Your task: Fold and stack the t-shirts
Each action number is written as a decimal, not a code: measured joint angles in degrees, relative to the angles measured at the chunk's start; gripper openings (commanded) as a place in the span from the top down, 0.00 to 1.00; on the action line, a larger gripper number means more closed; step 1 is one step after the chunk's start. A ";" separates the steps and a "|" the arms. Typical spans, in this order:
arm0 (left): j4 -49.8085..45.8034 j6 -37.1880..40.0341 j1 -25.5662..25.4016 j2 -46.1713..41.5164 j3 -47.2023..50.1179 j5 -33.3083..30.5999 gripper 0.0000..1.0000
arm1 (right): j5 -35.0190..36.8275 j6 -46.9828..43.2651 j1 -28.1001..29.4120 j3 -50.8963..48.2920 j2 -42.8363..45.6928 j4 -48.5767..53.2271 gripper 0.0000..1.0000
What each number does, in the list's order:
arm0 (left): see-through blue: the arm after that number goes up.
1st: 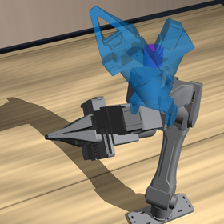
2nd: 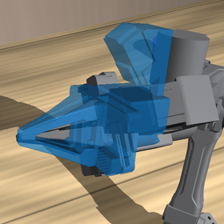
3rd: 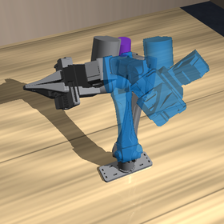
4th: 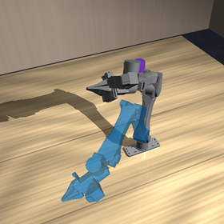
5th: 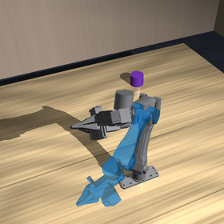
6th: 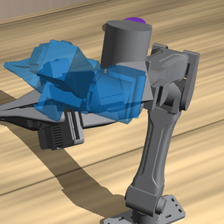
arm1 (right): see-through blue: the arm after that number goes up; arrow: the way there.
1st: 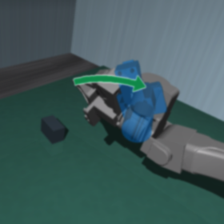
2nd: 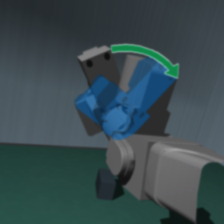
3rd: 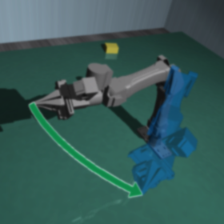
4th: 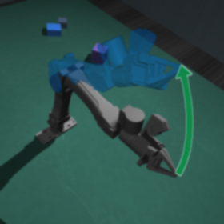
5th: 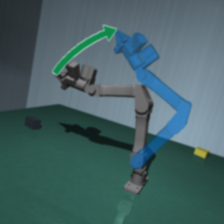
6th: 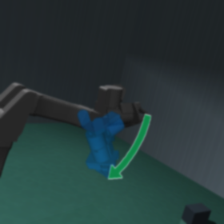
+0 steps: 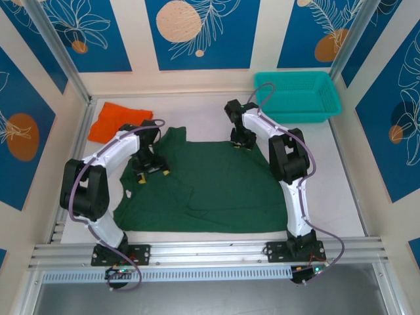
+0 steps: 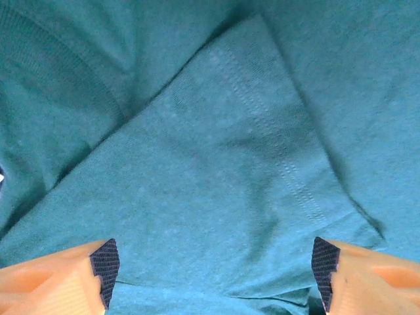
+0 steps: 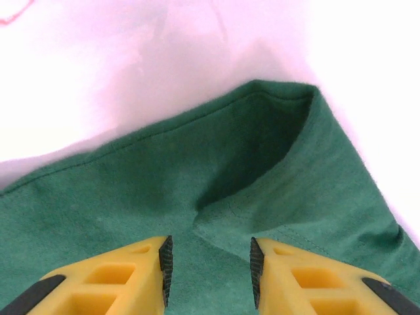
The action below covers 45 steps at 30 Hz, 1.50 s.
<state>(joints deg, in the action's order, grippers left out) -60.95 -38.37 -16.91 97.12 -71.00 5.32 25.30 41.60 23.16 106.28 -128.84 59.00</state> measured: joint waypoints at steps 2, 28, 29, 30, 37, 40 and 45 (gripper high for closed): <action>-0.37 0.04 -0.02 0.00 0.22 -0.39 0.21 | 0.00 -0.17 -0.20 0.79 -0.87 -0.07 0.62; -1.70 1.53 -0.09 2.73 -2.05 -2.43 0.21 | 0.48 -2.91 -0.35 1.53 -2.99 -1.11 0.84; -1.70 1.53 -0.09 2.89 -2.05 -2.43 0.21 | 0.48 -2.95 -0.35 1.18 -2.80 -1.36 0.84; -1.70 1.53 -0.09 3.04 -2.05 -2.45 0.21 | 0.48 -3.15 -0.35 0.81 -2.56 -1.60 0.84; -1.70 1.49 -0.09 3.61 -2.10 -2.43 0.21 | 0.48 -4.50 -0.35 -1.62 -0.35 -2.78 0.86; -1.70 1.49 -0.09 3.80 -2.69 -2.43 0.21 | 0.46 -5.53 -0.35 -3.06 1.14 -3.34 0.87; -1.46 1.38 -0.09 4.11 -3.82 -2.43 0.21 | 0.48 -6.99 -0.35 -5.27 4.22 -4.24 0.88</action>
<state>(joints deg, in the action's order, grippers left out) -62.41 -36.99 -16.99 101.23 -74.83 2.90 25.78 34.61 22.81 101.01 -124.62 54.76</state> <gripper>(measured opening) 0.792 0.126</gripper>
